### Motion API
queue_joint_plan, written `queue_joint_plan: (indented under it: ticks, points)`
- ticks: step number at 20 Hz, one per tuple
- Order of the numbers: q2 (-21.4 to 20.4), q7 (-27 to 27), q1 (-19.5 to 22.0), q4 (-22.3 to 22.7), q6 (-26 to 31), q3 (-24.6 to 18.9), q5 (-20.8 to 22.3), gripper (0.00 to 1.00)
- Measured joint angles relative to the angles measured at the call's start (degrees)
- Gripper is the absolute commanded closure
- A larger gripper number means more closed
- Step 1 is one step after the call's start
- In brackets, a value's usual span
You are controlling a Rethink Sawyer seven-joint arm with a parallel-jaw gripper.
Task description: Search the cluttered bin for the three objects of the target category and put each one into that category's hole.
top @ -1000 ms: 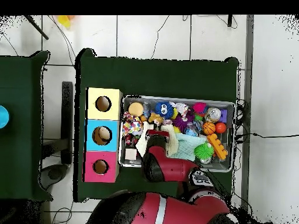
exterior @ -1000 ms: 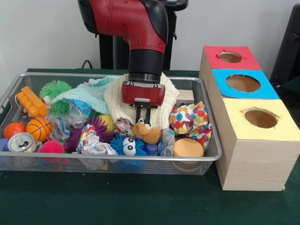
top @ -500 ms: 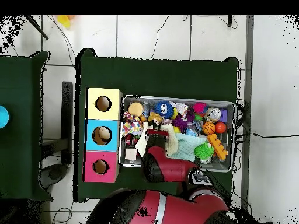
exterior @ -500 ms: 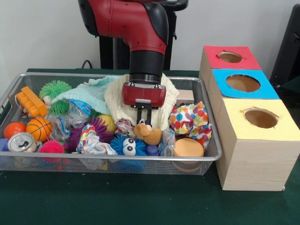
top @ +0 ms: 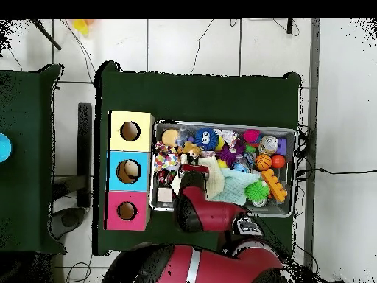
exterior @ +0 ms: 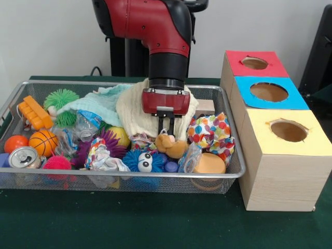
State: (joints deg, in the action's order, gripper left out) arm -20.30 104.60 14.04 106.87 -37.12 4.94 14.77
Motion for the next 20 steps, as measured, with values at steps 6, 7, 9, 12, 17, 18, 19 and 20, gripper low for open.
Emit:
queue_joint_plan:
  ticks: [6,7,9,12,17,18,19,20]
  points:
    - [-1.8,0.0,-1.7,2.6,0.0,0.0,-0.1,1.0]
    - [-2.1,0.0,-1.9,2.9,0.0,0.0,-0.1,1.0]
    - [-2.5,0.0,-2.0,3.4,0.0,0.0,-0.1,1.0]
    - [-3.6,0.0,-2.1,4.6,0.0,0.0,-0.1,1.0]
    - [-4.8,0.0,-2.1,6.0,0.0,0.0,-0.2,1.0]
    - [-5.4,0.0,-2.2,6.8,0.0,0.0,-0.4,1.0]
    - [-5.6,0.0,-2.3,7.1,0.0,0.0,-0.5,1.0]
    - [-6.3,0.0,-2.4,7.9,0.0,0.0,-0.8,1.0]
